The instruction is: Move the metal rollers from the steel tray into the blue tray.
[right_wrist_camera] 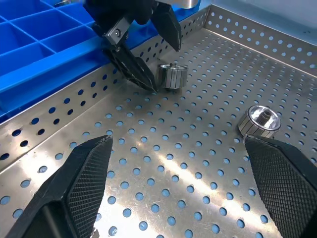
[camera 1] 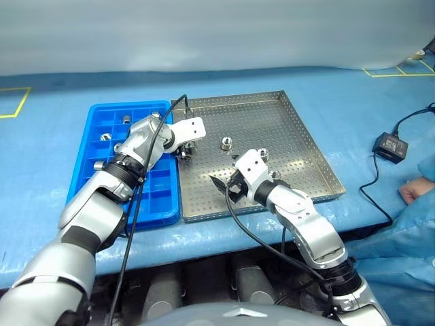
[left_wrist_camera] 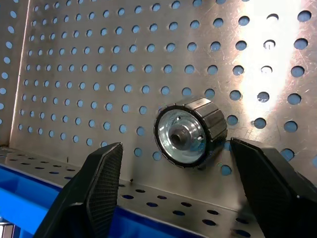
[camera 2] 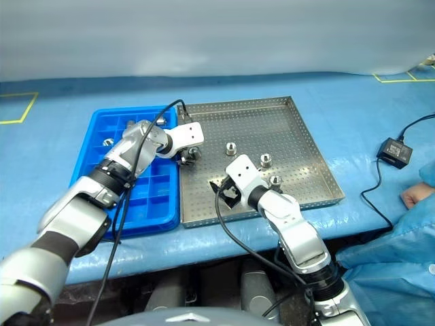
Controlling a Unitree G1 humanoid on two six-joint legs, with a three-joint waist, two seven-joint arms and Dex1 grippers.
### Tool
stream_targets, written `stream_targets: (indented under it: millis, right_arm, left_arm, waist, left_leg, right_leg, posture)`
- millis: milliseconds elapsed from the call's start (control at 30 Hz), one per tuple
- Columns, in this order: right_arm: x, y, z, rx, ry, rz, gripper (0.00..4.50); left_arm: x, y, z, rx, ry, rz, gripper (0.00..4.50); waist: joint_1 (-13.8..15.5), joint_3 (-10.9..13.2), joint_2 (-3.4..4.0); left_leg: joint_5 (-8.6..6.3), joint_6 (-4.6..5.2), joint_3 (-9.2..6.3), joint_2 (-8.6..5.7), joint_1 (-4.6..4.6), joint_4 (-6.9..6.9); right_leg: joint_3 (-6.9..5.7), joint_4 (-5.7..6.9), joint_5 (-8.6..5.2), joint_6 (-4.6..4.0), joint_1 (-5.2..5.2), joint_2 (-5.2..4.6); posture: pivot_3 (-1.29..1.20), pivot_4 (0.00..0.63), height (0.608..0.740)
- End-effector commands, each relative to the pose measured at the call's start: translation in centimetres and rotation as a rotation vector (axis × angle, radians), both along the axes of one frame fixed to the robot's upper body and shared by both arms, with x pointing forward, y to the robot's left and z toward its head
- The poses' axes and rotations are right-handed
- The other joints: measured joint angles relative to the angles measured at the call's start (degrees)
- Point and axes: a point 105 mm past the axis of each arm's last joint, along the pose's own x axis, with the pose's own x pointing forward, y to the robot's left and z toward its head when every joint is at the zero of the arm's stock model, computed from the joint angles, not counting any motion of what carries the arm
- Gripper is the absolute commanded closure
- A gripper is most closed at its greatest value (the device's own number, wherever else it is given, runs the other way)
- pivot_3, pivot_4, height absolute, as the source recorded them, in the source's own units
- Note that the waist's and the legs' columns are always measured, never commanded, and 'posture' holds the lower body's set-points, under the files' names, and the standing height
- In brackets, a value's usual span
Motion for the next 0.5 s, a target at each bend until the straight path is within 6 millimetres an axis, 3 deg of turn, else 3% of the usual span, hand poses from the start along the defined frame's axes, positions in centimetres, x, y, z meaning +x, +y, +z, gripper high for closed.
stream_targets:
  millis: [33, 167, 200, 300, 433, 500]
  right_arm:
    - [0.4, -0.25, 2.13, 0.072, -0.074, -0.034, 0.0]
    - [0.79, -0.48, 2.45, 0.078, -0.085, -0.054, 0.0]
    - [0.81, -0.48, 2.45, 0.078, -0.085, -0.053, 0.0]
    - [0.8, -0.38, 2.3, 0.069, -0.082, -0.045, 0.0]
    - [0.87, -0.23, 2.14, 0.064, -0.076, -0.036, 0.0]
    - [0.96, -0.2, 2.08, 0.061, -0.076, -0.035, 0.0]
  left_arm:
    - [0.15, 0.06, -0.39, -0.017, 0.027, 0.022, 1.29]
    - [0.14, 0.19, -0.61, -0.027, 0.034, 0.03, 2.51]
    - [0.11, 0.13, -0.59, -0.043, 0.038, 0.034, 2.51]
    - [-0.06, 0.02, -0.59, -0.075, 0.049, 0.03, 3.18]
    - [-0.57, 0.06, -0.68, -0.093, 0.063, 0.008, 4.47]
    - [-0.8, 0.01, -0.62, -0.114, 0.072, 0.0, 4.47]
  waist:
    - [-0.06, -0.01, 0.02]
    - [-0.1, -0.05, 0.04]
    - [-0.12, -0.05, 0.04]
    - [-0.13, -0.05, 0.04]
    - [-0.29, -0.06, 0.05]
    - [-0.48, -0.06, 0.06]
  left_leg:
    - [0.01, 0.01, 0.03, 0.0, 0.02, 0.02]
    - [0.03, 0.06, 0.05, 0.0, 0.02, 0.09]
    - [0.03, 0.07, 0.07, -0.01, 0.02, 0.08]
    - [0.02, 0.08, 0.09, -0.01, 0.02, 0.05]
    - [0.02, 0.09, 0.11, -0.02, 0.02, 0.03]
    - [0.02, 0.09, 0.13, -0.02, 0.02, 0.03]
  right_leg:
    - [0.04, 0.02, 0.01, 0.01, 0.0, 0.0]
    - [0.11, 0.05, 0.03, 0.05, 0.02, -0.01]
    - [0.13, 0.05, 0.04, 0.05, 0.01, -0.02]
    - [0.15, 0.06, 0.06, 0.02, -0.02, -0.02]
    - [0.18, 0.09, 0.1, -0.04, -0.05, -0.01]
    - [0.21, 0.1, 0.1, -0.04, -0.05, -0.01]
  posture:
    - [-0.22, 0.15, 0.74]
    - [-0.22, 0.15, 0.74]
    - [-0.22, 0.15, 0.74]
    - [-0.21, 0.15, 0.74]
    - [-0.2, 0.15, 0.74]
    - [-0.19, 0.15, 0.74]
